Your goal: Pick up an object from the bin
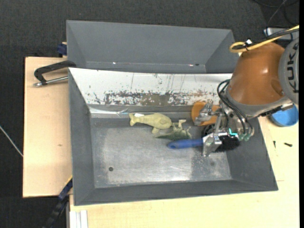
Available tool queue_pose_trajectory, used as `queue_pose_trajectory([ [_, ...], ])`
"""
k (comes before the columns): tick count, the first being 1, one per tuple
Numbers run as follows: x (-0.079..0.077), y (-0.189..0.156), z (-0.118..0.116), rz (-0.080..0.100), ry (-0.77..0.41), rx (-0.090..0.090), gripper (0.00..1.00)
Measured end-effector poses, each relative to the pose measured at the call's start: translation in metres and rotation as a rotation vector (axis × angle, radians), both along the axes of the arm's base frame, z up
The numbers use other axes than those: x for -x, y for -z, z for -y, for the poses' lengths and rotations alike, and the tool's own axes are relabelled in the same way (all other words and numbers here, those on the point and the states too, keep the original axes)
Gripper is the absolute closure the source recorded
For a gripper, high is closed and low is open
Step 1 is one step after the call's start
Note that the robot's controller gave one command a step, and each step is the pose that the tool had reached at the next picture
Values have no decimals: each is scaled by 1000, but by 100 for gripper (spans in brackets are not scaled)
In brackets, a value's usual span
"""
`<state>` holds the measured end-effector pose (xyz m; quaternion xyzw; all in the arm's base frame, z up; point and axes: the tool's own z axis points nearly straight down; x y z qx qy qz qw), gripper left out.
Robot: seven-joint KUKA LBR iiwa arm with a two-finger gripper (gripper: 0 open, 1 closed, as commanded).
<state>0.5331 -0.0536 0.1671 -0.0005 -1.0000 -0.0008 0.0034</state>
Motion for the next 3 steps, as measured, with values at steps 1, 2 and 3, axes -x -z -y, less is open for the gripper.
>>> queue_pose_trajectory([
  [1,-39,-60,-50,19,-156,-1,0],
  [2,-57,98,-39,-2,-182,-3,0],
  [3,-57,94,-40,2,-184,-2,100],
])
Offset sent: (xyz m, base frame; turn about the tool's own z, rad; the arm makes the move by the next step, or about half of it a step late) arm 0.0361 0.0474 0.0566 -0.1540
